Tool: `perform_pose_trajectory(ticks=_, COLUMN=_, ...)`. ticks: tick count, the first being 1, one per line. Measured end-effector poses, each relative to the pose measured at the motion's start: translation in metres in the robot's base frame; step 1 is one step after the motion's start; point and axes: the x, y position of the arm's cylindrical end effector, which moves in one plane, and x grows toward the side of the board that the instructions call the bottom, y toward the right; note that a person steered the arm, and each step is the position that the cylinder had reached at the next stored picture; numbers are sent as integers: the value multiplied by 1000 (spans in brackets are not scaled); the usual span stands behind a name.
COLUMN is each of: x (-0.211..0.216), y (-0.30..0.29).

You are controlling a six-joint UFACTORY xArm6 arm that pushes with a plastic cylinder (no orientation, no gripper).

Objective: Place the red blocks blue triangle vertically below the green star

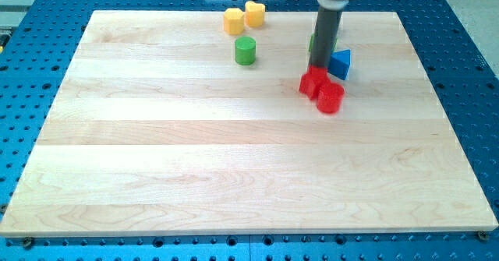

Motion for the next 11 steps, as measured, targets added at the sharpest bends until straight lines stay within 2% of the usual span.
perform_pose_trajectory(ticks=1, x=49, y=0)
perform_pose_trajectory(ticks=2, x=21, y=55)
perform_pose_trajectory(ticks=3, x=-30, y=118)
perform_pose_trajectory(ticks=4, x=-35, y=75)
perform_pose_trajectory(ticks=6, x=-31, y=42)
perform_pose_trajectory(ticks=7, x=36, y=82)
perform_pose_trajectory(ticks=8, x=118, y=51)
perform_pose_trajectory(ticks=9, x=128, y=-2)
perform_pose_trajectory(ticks=10, x=129, y=-16)
perform_pose_trajectory(ticks=11, x=105, y=-19)
